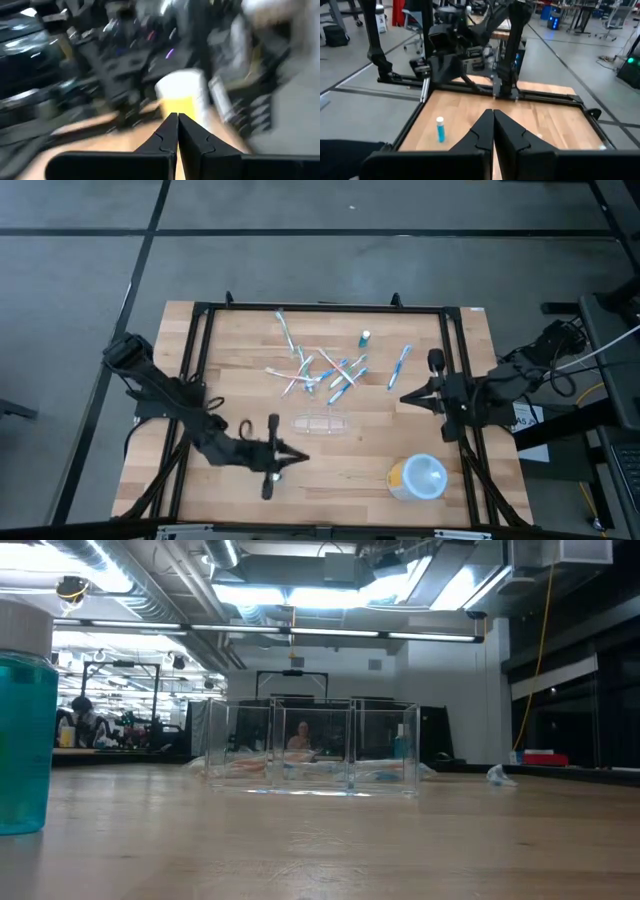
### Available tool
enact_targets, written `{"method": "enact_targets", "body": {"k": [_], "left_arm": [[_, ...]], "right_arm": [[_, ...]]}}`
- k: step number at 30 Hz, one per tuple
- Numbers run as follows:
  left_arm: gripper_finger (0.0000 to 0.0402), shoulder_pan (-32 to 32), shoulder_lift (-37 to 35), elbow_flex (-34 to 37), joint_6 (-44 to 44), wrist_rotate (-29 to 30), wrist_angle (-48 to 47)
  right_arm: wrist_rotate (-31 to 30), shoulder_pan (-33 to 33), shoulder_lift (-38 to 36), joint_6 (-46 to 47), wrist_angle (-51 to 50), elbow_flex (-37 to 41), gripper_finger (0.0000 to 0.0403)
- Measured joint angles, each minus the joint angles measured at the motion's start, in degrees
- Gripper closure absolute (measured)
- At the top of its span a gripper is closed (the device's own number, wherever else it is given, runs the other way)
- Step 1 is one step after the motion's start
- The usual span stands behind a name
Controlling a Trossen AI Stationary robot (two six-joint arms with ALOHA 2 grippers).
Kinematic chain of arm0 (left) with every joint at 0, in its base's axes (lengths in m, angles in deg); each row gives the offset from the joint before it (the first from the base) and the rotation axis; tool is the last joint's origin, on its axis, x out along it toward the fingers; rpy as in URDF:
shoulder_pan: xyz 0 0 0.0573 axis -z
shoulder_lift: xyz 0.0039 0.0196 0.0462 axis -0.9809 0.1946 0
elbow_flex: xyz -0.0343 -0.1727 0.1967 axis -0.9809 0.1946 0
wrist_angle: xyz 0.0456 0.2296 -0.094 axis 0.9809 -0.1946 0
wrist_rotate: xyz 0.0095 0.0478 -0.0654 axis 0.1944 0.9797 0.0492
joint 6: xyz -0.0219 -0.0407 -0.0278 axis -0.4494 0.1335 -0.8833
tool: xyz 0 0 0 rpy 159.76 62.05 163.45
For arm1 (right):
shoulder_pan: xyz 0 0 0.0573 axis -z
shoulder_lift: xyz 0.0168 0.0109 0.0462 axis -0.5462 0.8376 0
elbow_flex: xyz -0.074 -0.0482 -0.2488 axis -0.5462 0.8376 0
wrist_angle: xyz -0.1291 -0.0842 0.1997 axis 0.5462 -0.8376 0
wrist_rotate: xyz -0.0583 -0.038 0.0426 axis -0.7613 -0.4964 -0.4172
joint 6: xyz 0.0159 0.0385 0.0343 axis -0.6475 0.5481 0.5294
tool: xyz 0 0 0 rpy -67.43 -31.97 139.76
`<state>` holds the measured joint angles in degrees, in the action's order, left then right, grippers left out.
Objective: Pick & Place toothbrushing station
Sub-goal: Put the blue mouthwash into the transparent organizer
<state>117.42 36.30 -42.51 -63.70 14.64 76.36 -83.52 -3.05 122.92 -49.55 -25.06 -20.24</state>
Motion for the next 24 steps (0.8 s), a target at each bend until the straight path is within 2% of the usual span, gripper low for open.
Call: {"method": "enact_targets", "body": {"k": [3, 5, 7, 9, 12, 14, 18, 20, 22, 24], "left_arm": [[0.0396, -0.6, 0.6, -12.05, -8.86, 15.09, -24.36], [0.0396, -0.71, 1.17, -17.92, -16.56, 21.61, -36.17], [0.0396, -0.59, 1.17, -21.62, -23.69, 24.12, -41.82], [0.0396, -0.4, 1.09, -23.35, -25.93, 23.83, -42.53], [0.0396, 0.13, 1.11, -23.65, -24.78, 20.62, -41.74], [0.0396, 0.32, 1.13, -22.95, -20.88, 15.56, -38.24], [0.0395, 0.24, 1.31, -20.78, -11.56, -2.37, -30.18], [0.0395, 0.2, 1.42, -20.03, -8.01, -9.26, -24.26], [0.0396, 0.25, 1.44, -19.35, -6.33, -10.52, -20.25], [0.0396, 0.16, 1.44, -18.96, -5.21, -9.06, -18.88]], "right_arm": [[0.0, -0.08, -0.03, 0.35, 0.73, 0.0, 0.0389], [0.0, -0.29, -0.03, 1.71, 0.39, 0.0, 0.0389], [0.0, -0.88, -0.02, 2.94, -0.27, 0.0, 0.0389], [-0.02, -1.67, -0.02, 3.58, -0.45, 0.02, 0.0389], [0.0, -2.85, -0.02, 4.49, -0.48, 0.0, 0.0389], [-0.68, -3.53, -0.02, 4.99, -0.47, 0.02, 0.0389], [-2.14, -4.68, -0.02, 6.09, -0.45, 0.02, 0.0389], [-2.27, -4.94, -0.02, 6.09, -0.46, 0.02, 0.0389], [-3.47, -5.25, -0.02, 6.06, -0.49, 0.02, 0.0389], [-4.62, -5.54, -0.02, 5.8, -0.48, 0.02, 0.0389]]}}
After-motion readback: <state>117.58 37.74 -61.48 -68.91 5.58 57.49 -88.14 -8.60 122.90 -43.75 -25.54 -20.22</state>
